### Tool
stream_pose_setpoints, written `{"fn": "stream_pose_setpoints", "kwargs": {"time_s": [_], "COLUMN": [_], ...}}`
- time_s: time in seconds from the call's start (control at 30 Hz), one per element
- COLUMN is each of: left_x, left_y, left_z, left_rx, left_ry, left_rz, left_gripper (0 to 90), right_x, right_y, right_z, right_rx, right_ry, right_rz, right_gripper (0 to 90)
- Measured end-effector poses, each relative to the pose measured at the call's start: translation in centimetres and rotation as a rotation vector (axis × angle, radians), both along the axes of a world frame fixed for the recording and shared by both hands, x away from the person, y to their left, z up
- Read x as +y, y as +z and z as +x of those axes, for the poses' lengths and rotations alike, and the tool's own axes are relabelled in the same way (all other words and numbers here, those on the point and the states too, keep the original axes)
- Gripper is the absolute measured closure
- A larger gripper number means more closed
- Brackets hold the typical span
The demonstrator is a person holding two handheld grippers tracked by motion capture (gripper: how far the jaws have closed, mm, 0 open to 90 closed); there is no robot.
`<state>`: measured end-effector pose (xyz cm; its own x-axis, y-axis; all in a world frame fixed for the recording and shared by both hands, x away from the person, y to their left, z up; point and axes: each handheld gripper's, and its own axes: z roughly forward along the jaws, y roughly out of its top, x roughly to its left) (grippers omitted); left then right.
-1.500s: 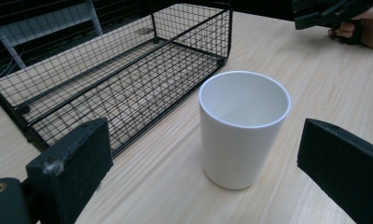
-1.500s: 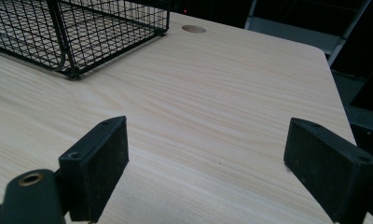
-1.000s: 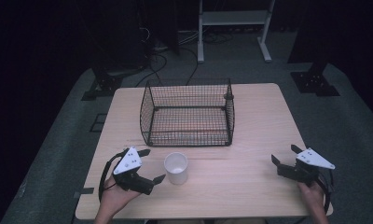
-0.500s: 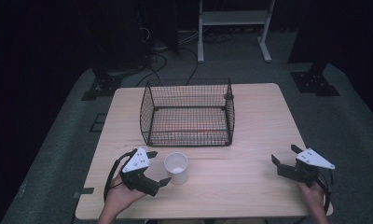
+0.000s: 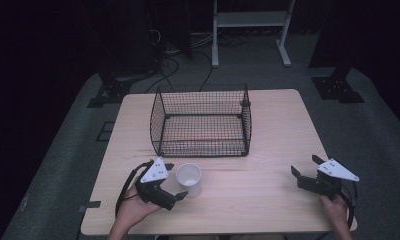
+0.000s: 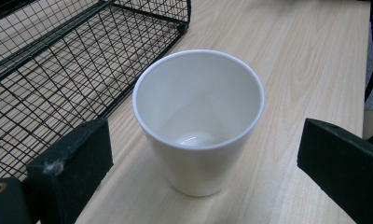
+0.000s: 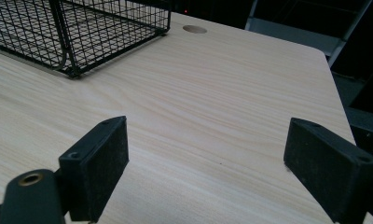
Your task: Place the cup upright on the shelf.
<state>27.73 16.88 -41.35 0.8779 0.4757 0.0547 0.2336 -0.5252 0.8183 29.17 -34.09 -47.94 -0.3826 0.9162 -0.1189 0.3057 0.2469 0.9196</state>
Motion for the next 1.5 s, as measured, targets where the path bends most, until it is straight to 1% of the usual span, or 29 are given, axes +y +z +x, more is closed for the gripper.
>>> {"fn": "stream_pose_setpoints", "kwargs": {"time_s": [0.07,0.23,0.43,0.5,0.53,0.6,0.63,0.73,0.8,0.87,1.17,1.23,1.27,1.3,1.37,1.4,1.47,1.5], "left_x": [-0.2,-0.8,-1.2,-1.6,-1.6,-1.8,-2.0,-2.2,-2.4,-2.5,-3.2,-3.3,-3.3,-3.4,-3.4,-3.4,-3.4,-3.4], "left_y": [-0.1,-0.3,-0.5,-0.7,-0.7,-0.9,-1.1,-1.2,-1.3,-1.4,-2.1,-2.2,-2.1,-2.1,-2.0,-2.0,-1.8,-1.8], "left_z": [0.2,0.6,1.0,1.2,1.2,1.2,1.4,1.5,1.7,1.8,2.6,2.6,2.6,2.6,2.6,2.7,2.7,2.7], "left_rx": [0.007,0.023,0.032,0.037,0.037,0.031,0.039,0.04,0.051,0.048,0.081,0.08,0.075,0.063,0.062,0.061,0.061,0.056], "left_ry": [0.005,-0.006,-0.009,-0.014,-0.014,-0.013,-0.017,-0.018,-0.025,-0.027,-0.039,-0.047,-0.051,-0.054,-0.054,-0.056,-0.068,-0.068], "left_rz": [0.013,0.035,0.041,0.054,0.054,0.068,0.069,0.079,0.082,0.093,0.118,0.118,0.119,0.124,0.127,0.132,0.127,0.132], "left_gripper": [2.5,2.5,2.5,2.5,2.5,2.5,2.5,2.6,2.7,3.6,5.9,7.2,12.0,13.4,14.3,15.6,20.0,20.1], "right_x": [0.0,0.0,0.0,0.0,0.0,0.0,0.0,0.0,0.0,0.0,0.0,0.0,0.0,0.0,0.0,0.0,0.0,0.0], "right_y": [0.0,0.0,0.0,0.0,0.0,0.0,0.0,0.0,0.0,0.0,0.0,0.0,0.0,0.0,0.0,0.0,0.0,0.0], "right_z": [0.0,0.0,0.0,0.0,0.0,0.0,0.0,0.0,0.0,0.0,0.0,0.0,0.0,0.0,0.0,0.0,0.0,0.0], "right_rx": [0.0,0.0,-0.001,-0.001,-0.001,-0.001,-0.001,-0.001,-0.002,-0.001,-0.002,-0.002,-0.002,-0.002,-0.002,-0.003,-0.003,-0.003], "right_ry": [0.001,0.001,0.003,0.003,0.003,0.003,0.003,0.004,0.004,0.004,0.004,0.004,0.004,0.004,0.004,0.005,0.005,0.005], "right_rz": [-0.002,-0.003,-0.004,-0.005,-0.005,-0.004,-0.004,-0.005,-0.005,-0.003,-0.001,-0.002,-0.001,0.0,0.001,0.001,0.003,0.003], "right_gripper": [13.1,13.1,13.1,13.1,13.1,13.1,13.1,13.0,13.1,13.1,13.1,13.1,13.1,13.1,13.1,13.1,13.1,13.1]}}
